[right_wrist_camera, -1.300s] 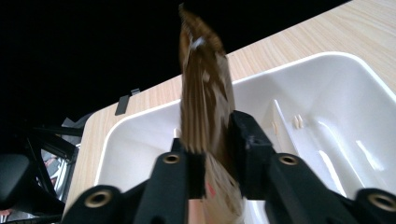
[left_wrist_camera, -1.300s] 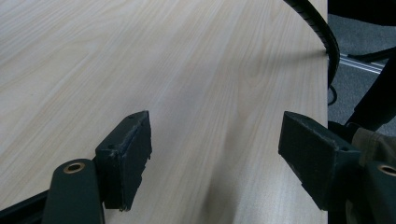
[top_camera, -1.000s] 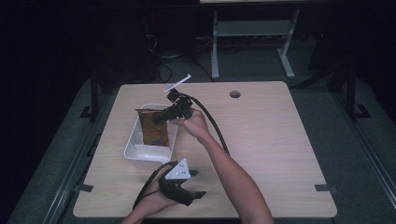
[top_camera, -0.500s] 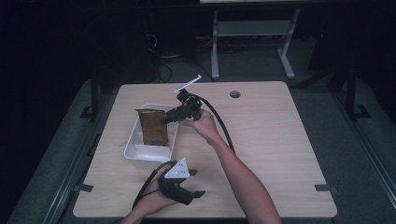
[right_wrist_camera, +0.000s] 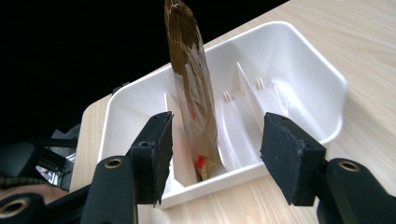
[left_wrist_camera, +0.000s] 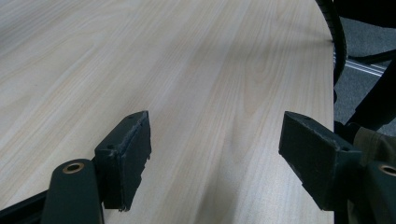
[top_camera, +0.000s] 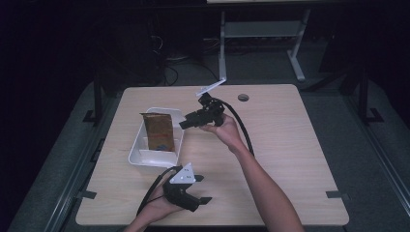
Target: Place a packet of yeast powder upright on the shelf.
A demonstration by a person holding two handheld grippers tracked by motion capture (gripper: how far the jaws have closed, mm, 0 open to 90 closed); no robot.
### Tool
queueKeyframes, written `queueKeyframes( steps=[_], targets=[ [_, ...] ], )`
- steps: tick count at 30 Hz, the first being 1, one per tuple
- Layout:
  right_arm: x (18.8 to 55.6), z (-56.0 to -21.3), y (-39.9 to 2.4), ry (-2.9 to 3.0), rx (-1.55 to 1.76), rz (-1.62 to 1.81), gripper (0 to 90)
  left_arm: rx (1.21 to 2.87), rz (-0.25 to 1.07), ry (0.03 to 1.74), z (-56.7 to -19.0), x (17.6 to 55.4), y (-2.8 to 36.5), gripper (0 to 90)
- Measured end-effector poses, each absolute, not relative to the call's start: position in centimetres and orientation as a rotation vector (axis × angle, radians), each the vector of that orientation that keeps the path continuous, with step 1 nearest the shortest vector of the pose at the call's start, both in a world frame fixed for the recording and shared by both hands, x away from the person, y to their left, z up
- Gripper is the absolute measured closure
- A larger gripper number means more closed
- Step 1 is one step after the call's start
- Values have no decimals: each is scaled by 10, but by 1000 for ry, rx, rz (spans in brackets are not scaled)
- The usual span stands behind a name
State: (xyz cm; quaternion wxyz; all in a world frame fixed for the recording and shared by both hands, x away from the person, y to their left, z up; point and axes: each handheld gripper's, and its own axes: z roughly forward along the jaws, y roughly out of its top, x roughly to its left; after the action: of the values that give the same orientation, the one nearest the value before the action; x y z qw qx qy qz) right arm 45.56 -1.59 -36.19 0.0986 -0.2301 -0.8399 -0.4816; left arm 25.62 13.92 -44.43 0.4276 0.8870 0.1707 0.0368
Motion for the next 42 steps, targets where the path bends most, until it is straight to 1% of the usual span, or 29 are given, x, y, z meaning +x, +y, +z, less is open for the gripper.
queueKeyframes(
  steps=[18,29,42],
  targets=[
    [439,-360,-80,-2484,-770,-1458,389,2219,82,434,-446,258,139,248],
    [427,-365,-110,-2465,-822,-1484,384,2209,77,450,-446,259,140,248],
    [408,-372,-135,-2495,-853,-1463,380,2199,68,463,-447,261,141,246]
  ],
)
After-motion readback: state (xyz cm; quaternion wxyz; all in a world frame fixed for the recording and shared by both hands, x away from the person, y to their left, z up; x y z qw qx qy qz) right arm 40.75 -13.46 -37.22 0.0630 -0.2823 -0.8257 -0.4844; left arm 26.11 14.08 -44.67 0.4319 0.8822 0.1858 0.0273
